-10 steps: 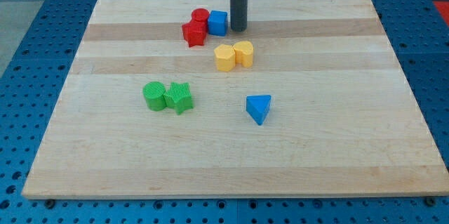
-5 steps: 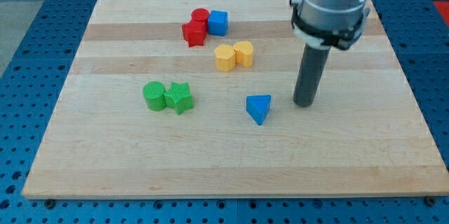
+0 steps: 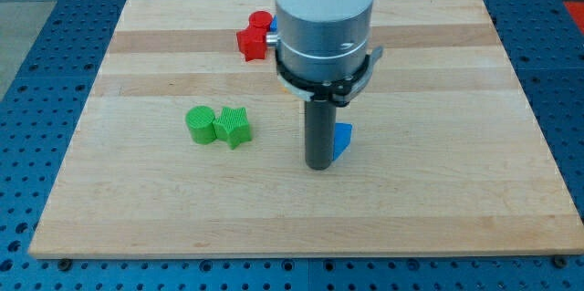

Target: Push the blue triangle closer to group of blocks

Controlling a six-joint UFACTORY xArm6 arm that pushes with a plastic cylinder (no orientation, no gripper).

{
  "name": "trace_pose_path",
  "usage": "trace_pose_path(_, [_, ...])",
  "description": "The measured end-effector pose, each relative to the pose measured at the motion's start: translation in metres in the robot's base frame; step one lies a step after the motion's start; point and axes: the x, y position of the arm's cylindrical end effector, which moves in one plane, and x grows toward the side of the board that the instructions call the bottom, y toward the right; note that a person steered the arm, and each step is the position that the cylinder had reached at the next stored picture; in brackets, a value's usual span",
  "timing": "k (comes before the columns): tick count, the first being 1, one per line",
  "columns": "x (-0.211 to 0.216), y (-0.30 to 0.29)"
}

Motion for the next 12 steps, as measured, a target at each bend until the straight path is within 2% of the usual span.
trace_pose_path(3, [-0.072,0.050])
trace_pose_path(8, [-0.158,0.139])
trace_pose_path(11, [-0.153,0.074])
trace_pose_path(12, [-0.168,0.074])
